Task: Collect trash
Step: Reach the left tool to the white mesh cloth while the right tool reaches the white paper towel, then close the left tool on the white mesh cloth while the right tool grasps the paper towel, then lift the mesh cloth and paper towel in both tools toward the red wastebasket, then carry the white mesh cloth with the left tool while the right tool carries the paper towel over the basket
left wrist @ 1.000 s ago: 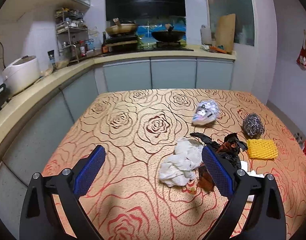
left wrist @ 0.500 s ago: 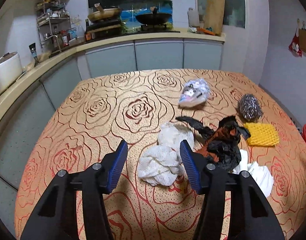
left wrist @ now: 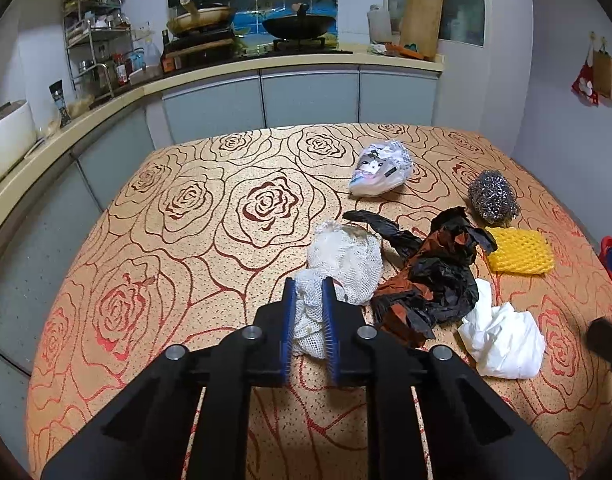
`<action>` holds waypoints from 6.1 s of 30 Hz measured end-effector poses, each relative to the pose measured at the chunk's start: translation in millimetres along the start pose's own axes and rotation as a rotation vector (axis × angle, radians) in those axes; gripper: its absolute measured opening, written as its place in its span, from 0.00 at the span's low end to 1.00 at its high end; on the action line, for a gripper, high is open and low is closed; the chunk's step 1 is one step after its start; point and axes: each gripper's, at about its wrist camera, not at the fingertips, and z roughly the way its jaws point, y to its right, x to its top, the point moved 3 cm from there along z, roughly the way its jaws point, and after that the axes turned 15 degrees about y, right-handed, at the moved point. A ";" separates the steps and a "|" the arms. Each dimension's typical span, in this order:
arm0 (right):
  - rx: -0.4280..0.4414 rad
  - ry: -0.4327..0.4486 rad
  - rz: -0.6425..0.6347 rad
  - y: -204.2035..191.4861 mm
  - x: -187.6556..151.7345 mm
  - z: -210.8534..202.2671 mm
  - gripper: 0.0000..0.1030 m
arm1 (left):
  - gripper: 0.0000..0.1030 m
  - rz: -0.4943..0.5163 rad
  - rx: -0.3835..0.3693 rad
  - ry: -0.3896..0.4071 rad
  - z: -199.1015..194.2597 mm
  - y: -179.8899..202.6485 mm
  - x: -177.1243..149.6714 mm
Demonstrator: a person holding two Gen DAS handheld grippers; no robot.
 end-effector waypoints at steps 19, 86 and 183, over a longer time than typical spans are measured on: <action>0.084 -0.157 -0.008 -28.1 -18.0 56.5 0.56 | 0.10 -0.067 0.090 0.115 -56.7 -36.9 17.5; -0.173 0.234 0.182 100.7 64.2 -104.9 0.28 | 0.10 0.010 -0.038 0.335 -126.5 78.4 87.9; -0.297 0.288 0.252 167.1 49.8 -168.6 0.28 | 0.01 0.120 -0.365 0.252 -132.5 182.4 74.4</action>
